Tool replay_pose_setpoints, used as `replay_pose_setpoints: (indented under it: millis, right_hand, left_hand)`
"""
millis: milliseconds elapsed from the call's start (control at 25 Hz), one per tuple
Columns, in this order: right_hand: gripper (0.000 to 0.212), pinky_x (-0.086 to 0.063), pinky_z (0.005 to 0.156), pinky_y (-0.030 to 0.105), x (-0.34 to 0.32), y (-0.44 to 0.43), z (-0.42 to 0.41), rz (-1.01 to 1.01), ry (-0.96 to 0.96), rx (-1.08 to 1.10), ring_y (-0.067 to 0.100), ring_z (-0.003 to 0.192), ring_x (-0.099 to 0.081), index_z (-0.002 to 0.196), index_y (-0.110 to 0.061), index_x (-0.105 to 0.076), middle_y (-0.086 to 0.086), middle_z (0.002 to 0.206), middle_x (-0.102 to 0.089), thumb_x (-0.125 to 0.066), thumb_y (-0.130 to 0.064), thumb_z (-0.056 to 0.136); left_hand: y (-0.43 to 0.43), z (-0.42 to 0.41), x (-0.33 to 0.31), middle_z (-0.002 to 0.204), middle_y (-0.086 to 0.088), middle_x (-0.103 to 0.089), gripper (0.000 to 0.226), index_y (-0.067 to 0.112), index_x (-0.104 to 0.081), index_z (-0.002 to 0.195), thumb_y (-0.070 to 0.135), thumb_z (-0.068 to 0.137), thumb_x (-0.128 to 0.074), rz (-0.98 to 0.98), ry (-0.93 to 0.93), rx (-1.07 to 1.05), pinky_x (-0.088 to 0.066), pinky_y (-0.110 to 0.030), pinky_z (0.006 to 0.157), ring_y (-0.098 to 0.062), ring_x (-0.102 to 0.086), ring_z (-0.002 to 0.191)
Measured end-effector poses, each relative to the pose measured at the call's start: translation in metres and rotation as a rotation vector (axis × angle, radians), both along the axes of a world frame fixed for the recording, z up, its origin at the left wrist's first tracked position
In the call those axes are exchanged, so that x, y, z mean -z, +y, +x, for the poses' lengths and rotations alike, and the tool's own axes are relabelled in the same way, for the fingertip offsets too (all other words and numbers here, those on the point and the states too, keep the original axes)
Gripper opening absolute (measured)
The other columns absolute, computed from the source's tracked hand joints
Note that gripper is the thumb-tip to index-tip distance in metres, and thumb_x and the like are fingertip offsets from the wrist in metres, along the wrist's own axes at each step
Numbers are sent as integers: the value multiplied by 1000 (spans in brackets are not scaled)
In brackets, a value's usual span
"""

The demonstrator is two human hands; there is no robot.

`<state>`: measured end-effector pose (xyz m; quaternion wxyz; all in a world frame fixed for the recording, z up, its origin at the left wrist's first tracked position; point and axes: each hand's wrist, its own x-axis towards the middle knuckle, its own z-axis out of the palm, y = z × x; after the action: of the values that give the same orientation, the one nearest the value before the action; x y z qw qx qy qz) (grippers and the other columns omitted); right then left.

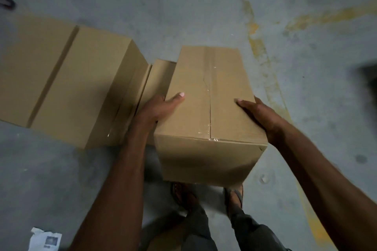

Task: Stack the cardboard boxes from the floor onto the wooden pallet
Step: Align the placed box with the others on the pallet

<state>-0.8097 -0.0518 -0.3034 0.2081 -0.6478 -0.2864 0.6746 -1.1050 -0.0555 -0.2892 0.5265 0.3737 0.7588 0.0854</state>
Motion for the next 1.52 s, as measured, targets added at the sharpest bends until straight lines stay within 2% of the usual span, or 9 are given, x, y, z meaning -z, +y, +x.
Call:
replay_pose_setpoints:
  millis: [160, 360, 520, 600, 680, 840, 1120, 1280, 1520]
  right_hand:
    - [39, -60, 67, 35, -57, -12, 44, -25, 70, -1, 27, 92, -74, 136, -17, -60, 13, 117, -74, -65, -30, 99]
    - [45, -61, 66, 30, -138, -61, 104, 72, 54, 84, 17, 92, -77, 135, -28, -55, -2, 110, -77, -74, -25, 94]
    - [74, -57, 79, 26, -189, -113, 140, 262, -20, 102, 9, 101, -72, 151, -44, -35, -17, 127, -64, -75, -22, 93]
    - [88, -50, 88, 22, -212, -142, 154, 326, -53, 121, -2, 108, -61, 156, -49, -20, -26, 134, -48, -76, -26, 92]
    - [93, -46, 83, 12, -234, -176, 166, 394, -91, 180, -15, 103, -56, 155, -52, -15, -35, 128, -43, -76, -24, 91]
    - [98, -52, 92, 24, -264, -243, 190, 483, -130, 338, -2, 114, -63, 156, -50, -25, -22, 138, -55, -83, -24, 81]
    - [98, -52, 94, 29, -298, -358, 242, 582, -192, 674, 7, 120, -61, 155, -49, -30, -16, 137, -57, -85, -15, 81]
    - [97, -52, 93, 30, -309, -431, 281, 637, -241, 851, 6, 117, -62, 153, -52, -32, -23, 130, -58, -85, -17, 80]
    - [80, -55, 83, 22, -316, -536, 353, 689, -281, 1103, 1, 106, -67, 138, -59, -39, -32, 114, -64, -77, -11, 88]
  left_hand:
    - [-12, 49, -71, 123, -3, -69, 70, 15, -64, 129, 69, 84, -68, 51, -51, -35, -55, -39, 99, -23, -68, 106]
    - [-57, 104, -138, 116, 9, -73, 45, 29, -63, 126, 53, 90, -73, 226, -152, 0, -58, -26, 77, -11, -72, 99]
    - [-95, 136, -163, 147, 16, -54, 84, 44, -30, 156, 54, 86, -75, 369, -244, 94, -50, -44, 107, -10, -57, 129]
    - [-108, 149, -177, 161, 14, -38, 99, 48, -17, 160, 61, 81, -75, 396, -235, 157, -41, -51, 116, -16, -41, 144]
    - [-120, 162, -192, 164, 17, -33, 105, 53, -15, 158, 67, 75, -78, 444, -291, 238, -36, -51, 119, -15, -36, 148]
    - [-143, 196, -219, 150, 20, -50, 101, 45, -26, 158, 43, 77, -86, 551, -406, 295, -44, -36, 115, -1, -53, 133]
    - [-175, 290, -264, 132, 3, -69, 102, 42, -31, 156, 31, 74, -91, 534, -549, 546, -55, -43, 103, -9, -69, 116]
    - [-211, 364, -286, 128, 3, -71, 101, 39, -31, 158, 27, 76, -90, 530, -616, 698, -59, -37, 96, -9, -71, 111]
    - [-288, 494, -313, 120, 14, -73, 74, 44, -50, 145, 36, 82, -86, 568, -670, 853, -59, -37, 94, -4, -71, 105]
